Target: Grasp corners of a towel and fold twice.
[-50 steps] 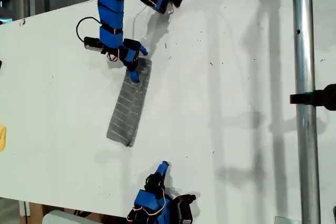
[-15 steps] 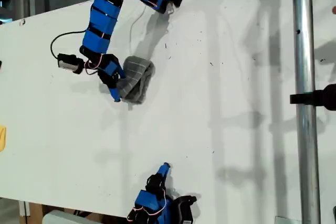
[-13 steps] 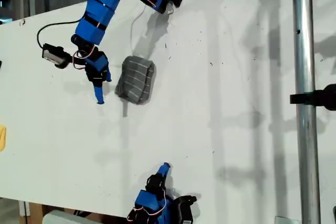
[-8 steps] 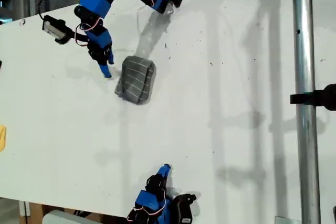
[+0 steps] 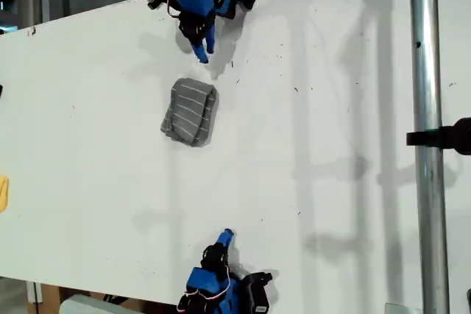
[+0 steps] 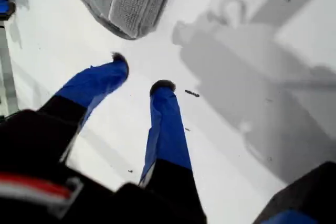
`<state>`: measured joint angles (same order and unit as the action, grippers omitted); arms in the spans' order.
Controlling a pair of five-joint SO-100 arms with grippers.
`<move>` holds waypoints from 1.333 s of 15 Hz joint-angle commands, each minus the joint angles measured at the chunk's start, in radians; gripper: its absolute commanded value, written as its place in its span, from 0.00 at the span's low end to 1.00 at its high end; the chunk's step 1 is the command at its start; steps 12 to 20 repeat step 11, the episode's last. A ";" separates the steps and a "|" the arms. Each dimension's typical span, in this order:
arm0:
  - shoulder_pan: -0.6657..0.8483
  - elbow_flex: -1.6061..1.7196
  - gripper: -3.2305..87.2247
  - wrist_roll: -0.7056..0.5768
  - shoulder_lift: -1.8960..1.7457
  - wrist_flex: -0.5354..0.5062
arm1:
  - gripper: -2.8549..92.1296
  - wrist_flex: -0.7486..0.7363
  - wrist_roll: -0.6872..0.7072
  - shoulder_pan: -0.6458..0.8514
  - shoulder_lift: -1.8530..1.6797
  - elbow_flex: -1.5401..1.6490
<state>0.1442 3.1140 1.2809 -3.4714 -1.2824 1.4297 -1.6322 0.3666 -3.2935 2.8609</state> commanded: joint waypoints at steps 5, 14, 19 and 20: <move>0.011 0.008 0.01 -0.339 -0.006 -0.005 | 0.23 0.012 0.130 -0.075 0.002 -0.011; 0.011 0.008 0.01 -0.339 -0.006 -0.005 | 0.23 0.012 0.130 -0.077 0.002 -0.011; 0.011 0.008 0.01 -0.339 -0.006 -0.005 | 0.23 0.012 0.130 -0.077 0.002 -0.011; 0.011 0.008 0.01 -0.339 -0.006 -0.005 | 0.23 0.012 0.130 -0.077 0.002 -0.011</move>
